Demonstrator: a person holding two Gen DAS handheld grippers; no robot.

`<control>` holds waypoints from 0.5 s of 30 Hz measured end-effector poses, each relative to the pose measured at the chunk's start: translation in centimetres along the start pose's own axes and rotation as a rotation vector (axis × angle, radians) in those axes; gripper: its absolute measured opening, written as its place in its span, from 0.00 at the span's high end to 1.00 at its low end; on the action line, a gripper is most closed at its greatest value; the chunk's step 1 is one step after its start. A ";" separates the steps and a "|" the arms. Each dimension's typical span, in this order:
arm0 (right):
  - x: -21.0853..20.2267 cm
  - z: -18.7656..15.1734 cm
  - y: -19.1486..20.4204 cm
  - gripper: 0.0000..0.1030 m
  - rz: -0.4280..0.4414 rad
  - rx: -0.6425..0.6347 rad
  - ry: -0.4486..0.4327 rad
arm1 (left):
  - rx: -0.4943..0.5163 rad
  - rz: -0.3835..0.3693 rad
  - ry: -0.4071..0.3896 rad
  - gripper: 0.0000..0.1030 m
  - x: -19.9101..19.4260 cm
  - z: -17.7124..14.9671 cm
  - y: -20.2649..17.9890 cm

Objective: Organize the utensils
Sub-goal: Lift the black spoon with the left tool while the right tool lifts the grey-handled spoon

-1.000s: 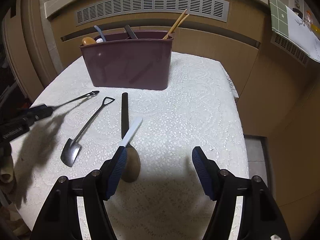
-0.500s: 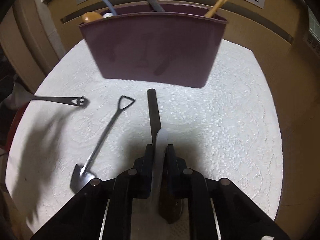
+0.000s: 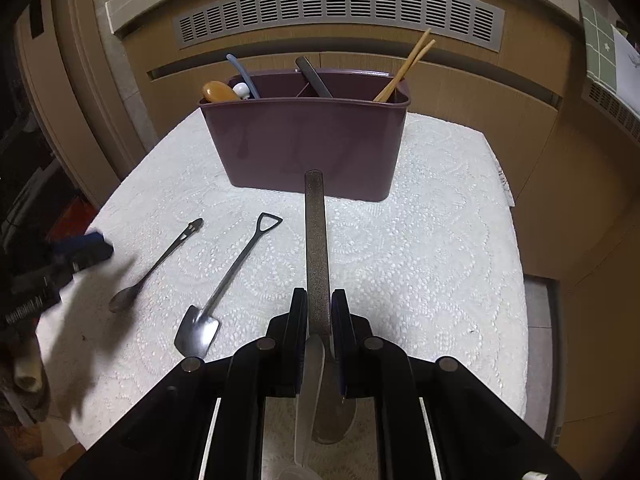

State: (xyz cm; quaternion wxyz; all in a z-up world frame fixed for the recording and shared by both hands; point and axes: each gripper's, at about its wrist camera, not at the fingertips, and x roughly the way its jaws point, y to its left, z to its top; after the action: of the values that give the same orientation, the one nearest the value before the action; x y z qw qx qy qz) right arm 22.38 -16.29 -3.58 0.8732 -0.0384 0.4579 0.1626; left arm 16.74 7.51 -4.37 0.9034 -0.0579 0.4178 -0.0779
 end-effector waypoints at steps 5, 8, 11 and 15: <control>0.1 -0.4 0.1 0.89 0.034 0.015 0.002 | 0.037 0.025 0.012 0.43 0.4 -2.9 -0.6; 0.1 -0.6 0.2 0.89 0.047 0.016 0.002 | 0.068 0.096 0.042 0.44 2.0 -3.1 -1.3; -0.2 -0.8 0.3 0.89 0.063 0.021 -0.011 | 0.052 0.127 0.061 0.59 3.1 -2.7 -1.2; -0.9 -0.9 -0.4 0.89 0.079 0.047 -0.043 | 0.021 0.135 0.029 0.72 2.0 -2.0 -0.8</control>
State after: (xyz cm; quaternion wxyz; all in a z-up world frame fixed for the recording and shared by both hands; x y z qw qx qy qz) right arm 21.31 -17.05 -3.36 0.8764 0.0037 0.4437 0.1870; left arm 16.40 6.24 -7.03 0.9009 -0.0191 0.4331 -0.0218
